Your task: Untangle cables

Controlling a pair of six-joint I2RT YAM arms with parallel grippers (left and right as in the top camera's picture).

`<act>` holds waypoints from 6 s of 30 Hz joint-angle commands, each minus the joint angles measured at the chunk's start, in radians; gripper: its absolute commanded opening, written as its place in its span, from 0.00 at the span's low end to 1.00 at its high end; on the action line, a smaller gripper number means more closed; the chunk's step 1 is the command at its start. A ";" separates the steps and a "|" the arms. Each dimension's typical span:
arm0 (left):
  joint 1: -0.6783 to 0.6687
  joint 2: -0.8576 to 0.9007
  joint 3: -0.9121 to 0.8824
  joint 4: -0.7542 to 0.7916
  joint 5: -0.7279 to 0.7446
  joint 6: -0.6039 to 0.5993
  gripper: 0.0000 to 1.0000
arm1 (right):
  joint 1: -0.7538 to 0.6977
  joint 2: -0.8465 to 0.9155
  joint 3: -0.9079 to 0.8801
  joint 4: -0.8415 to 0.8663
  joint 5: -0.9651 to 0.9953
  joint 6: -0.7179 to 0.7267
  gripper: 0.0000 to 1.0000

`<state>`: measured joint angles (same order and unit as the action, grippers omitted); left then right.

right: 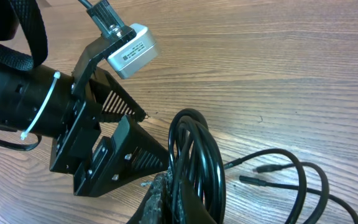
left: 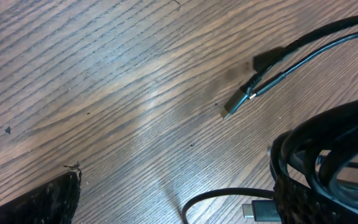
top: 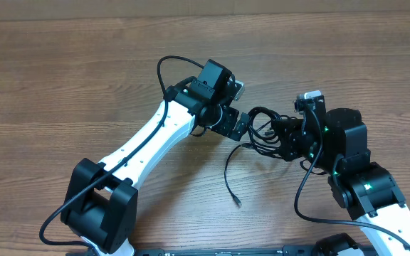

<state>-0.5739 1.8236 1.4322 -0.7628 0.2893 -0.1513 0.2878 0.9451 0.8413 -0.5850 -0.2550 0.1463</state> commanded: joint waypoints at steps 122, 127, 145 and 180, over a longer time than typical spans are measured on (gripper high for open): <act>0.268 -0.304 0.026 0.043 0.355 0.241 0.04 | -0.053 -0.013 0.032 -0.075 -0.192 0.116 1.00; 0.267 -0.319 0.026 0.051 0.385 0.152 0.04 | -0.053 -0.013 0.032 -0.052 -0.210 0.125 1.00; 0.267 -0.319 0.026 0.018 0.544 -0.014 0.04 | -0.054 -0.013 0.032 0.184 -0.136 0.172 0.98; 0.192 -0.319 0.026 -0.050 0.901 -0.032 0.04 | -0.054 0.042 0.032 0.241 0.364 0.160 1.00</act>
<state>-0.3923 1.5223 1.4361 -0.8146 1.0348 -0.1837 0.2375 0.9878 0.8471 -0.3439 -0.0494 0.3088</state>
